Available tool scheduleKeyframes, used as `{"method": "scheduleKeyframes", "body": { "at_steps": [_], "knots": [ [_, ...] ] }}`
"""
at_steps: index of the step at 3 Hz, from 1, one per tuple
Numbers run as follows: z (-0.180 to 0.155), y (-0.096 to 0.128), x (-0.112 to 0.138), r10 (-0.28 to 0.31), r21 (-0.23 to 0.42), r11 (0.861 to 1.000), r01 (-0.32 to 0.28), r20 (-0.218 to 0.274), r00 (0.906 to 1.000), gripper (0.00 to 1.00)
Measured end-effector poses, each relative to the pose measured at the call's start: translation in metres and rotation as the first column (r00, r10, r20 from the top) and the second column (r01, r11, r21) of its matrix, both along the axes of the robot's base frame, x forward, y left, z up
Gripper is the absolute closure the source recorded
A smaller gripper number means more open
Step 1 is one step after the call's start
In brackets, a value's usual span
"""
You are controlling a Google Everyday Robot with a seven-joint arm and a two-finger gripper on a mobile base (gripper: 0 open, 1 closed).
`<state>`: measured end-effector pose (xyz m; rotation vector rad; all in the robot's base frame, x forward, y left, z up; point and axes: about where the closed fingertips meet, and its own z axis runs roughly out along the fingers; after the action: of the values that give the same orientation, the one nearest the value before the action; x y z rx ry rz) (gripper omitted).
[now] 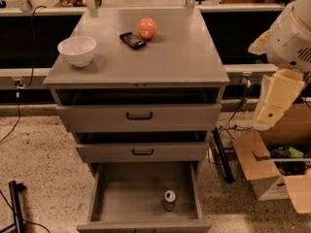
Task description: Pick green can from bottom drawer and place on counter
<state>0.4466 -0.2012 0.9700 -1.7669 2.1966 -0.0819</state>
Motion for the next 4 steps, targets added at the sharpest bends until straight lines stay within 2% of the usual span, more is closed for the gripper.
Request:
{"method": "scheduleKeyframes", "body": {
  "at_steps": [1,2,3,4],
  "knots": [
    [-0.027,0.036,0.021,0.004,0.067,0.998,-0.004,-0.006,1.0000,0.00],
    [-0.066,0.077,0.033,-0.013,0.162,0.987,0.011,0.013,0.9998,0.00],
    [-0.068,0.084,0.046,-0.021,0.181,0.983,0.008,0.068,0.9975,0.00],
    [-0.083,0.082,0.049,-0.019,0.134,0.991,0.017,0.012,0.9998,0.00]
  ]
}}
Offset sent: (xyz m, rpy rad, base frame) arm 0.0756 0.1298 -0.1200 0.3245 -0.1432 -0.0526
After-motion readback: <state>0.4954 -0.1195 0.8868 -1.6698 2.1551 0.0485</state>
